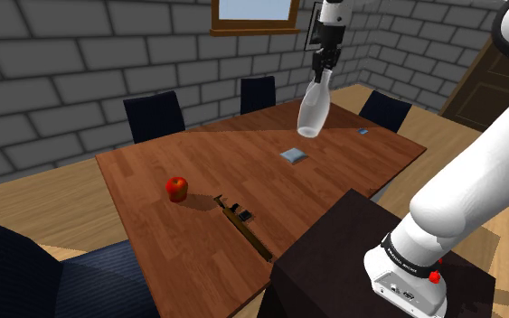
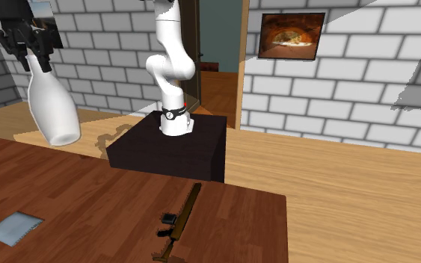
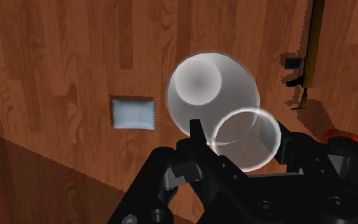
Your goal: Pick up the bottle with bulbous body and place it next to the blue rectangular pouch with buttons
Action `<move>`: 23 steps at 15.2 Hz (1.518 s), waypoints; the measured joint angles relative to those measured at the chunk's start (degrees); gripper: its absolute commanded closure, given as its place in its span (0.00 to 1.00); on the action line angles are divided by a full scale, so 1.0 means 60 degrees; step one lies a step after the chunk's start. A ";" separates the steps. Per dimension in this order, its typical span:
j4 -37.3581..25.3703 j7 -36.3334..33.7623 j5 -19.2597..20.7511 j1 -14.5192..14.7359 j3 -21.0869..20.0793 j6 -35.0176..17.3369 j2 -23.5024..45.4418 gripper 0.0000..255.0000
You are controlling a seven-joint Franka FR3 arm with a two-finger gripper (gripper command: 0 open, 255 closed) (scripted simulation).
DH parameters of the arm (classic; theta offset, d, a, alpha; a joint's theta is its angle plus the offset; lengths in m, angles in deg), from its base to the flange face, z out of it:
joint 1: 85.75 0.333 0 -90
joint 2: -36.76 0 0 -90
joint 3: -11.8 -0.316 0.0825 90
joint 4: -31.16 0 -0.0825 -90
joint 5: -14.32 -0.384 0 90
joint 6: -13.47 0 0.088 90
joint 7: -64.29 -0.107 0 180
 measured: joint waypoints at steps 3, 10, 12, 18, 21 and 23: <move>0.0418 -0.0036 -0.0001 0.0012 -0.0014 -0.0392 -0.0025 1.00; 0.1292 -0.0032 0.0006 -0.0003 0.0004 -0.1296 0.0005 1.00; 0.1521 -0.0029 0.0007 -0.0008 0.0010 -0.1540 0.0021 1.00; 0.2183 -0.0065 0.0008 -0.0001 0.0003 -0.2288 0.0107 1.00; 0.2441 -0.0031 0.0010 -0.0022 0.0026 -0.2658 0.0218 1.00; 0.2600 -0.0033 0.0008 -0.0024 0.0029 -0.2890 0.0290 1.00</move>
